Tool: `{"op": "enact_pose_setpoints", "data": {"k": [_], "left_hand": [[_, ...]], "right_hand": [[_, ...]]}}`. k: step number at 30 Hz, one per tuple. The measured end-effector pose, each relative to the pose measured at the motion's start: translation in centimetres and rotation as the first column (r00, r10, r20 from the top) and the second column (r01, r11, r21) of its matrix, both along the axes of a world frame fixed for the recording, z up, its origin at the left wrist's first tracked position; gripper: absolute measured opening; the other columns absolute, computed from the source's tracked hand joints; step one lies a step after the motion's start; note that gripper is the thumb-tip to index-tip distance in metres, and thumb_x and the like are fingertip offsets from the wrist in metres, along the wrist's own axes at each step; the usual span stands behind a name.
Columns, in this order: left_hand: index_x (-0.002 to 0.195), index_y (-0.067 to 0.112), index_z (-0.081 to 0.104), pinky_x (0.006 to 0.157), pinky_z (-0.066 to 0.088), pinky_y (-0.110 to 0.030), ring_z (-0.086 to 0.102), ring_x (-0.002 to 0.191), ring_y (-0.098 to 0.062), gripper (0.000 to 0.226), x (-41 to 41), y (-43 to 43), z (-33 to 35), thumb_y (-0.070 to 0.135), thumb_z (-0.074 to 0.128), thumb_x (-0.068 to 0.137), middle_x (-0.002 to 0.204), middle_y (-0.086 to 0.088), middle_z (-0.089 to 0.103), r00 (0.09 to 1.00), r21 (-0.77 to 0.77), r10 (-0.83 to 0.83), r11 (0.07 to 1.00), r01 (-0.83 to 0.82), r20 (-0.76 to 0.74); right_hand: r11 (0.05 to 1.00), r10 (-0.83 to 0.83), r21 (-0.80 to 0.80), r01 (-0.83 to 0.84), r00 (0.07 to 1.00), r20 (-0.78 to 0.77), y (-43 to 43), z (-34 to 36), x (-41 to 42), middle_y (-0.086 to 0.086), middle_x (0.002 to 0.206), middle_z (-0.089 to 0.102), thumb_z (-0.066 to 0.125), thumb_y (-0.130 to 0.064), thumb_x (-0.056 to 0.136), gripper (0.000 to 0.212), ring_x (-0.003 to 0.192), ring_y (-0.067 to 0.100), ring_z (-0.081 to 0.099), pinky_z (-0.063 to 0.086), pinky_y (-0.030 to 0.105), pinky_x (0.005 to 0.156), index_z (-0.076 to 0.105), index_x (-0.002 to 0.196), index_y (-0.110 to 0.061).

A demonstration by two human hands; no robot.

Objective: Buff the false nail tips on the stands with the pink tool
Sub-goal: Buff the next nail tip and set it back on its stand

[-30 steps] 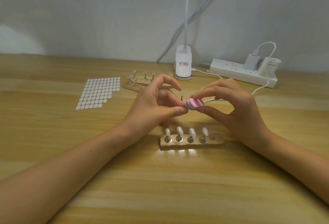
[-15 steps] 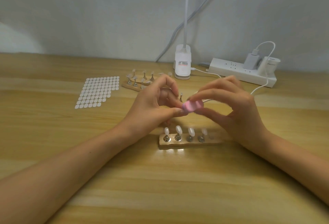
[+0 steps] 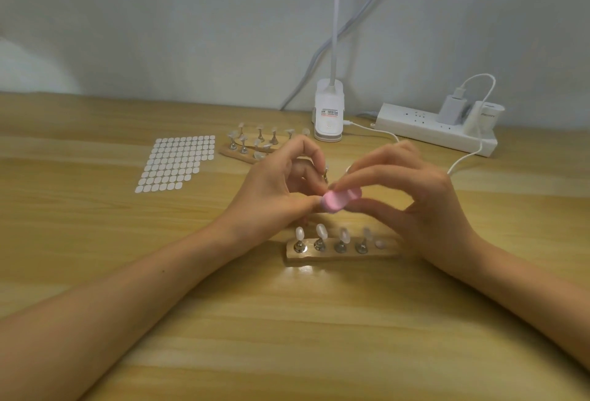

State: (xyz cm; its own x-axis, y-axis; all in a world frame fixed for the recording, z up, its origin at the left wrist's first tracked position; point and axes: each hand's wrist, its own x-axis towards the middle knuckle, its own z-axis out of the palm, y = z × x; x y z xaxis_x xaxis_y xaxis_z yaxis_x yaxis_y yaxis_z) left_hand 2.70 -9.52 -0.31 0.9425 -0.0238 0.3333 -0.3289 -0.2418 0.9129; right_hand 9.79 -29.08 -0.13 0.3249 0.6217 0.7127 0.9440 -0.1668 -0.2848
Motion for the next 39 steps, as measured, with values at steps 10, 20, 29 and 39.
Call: {"op": "enact_pose_setpoints", "data": {"k": [10,20,29,39], "left_hand": [[0.093,0.016,0.053,0.06,0.046,-0.011,0.071,0.074,-0.011,0.037,0.02,-0.08,-0.03,-0.003,0.082,0.078,0.073,-0.006,0.072,1.0,0.034,0.01,0.999,-0.011,0.013],[0.1,0.017,0.053,0.06,0.05,-0.024,0.075,0.082,-0.017,0.038,0.06,0.11,-0.21,0.0,0.08,0.081,0.077,-0.004,0.075,1.0,0.062,0.006,0.998,-0.008,0.026],[0.125,0.02,0.051,0.067,0.047,-0.01,0.074,0.079,-0.016,0.057,0.16,0.05,-0.33,-0.002,0.079,0.081,0.074,-0.003,0.073,0.997,0.048,-0.031,0.998,0.028,0.075],[0.15,0.02,0.038,0.084,0.06,-0.032,0.076,0.083,-0.021,0.086,0.23,-0.05,-0.36,-0.008,0.078,0.079,0.079,-0.004,0.074,0.995,0.058,-0.021,0.998,0.015,0.096]], "right_hand": [[1.0,-0.023,-0.002,0.023,1.0,-0.017,-0.04,0.16,-0.02,0.008,0.087,0.068,0.075,-0.027,0.083,0.018,0.083,0.032,0.057,0.042,0.03,0.077,0.076,0.098,-0.019],[0.998,-0.065,0.018,0.066,0.997,-0.044,-0.18,0.34,-0.03,0.006,0.087,0.067,0.072,-0.026,0.081,0.02,0.084,0.029,0.053,0.044,0.037,0.077,0.075,0.1,-0.021],[1.0,-0.02,-0.007,0.02,1.0,-0.021,0.06,0.18,-0.27,0.005,0.089,0.068,0.072,-0.029,0.082,0.021,0.086,0.028,0.056,0.042,0.031,0.079,0.076,0.101,-0.02],[0.998,-0.06,0.014,0.062,0.994,-0.086,-0.04,0.25,0.03,0.003,0.092,0.07,0.069,-0.029,0.084,0.019,0.089,0.03,0.054,0.038,0.026,0.081,0.073,0.102,-0.024]]}}
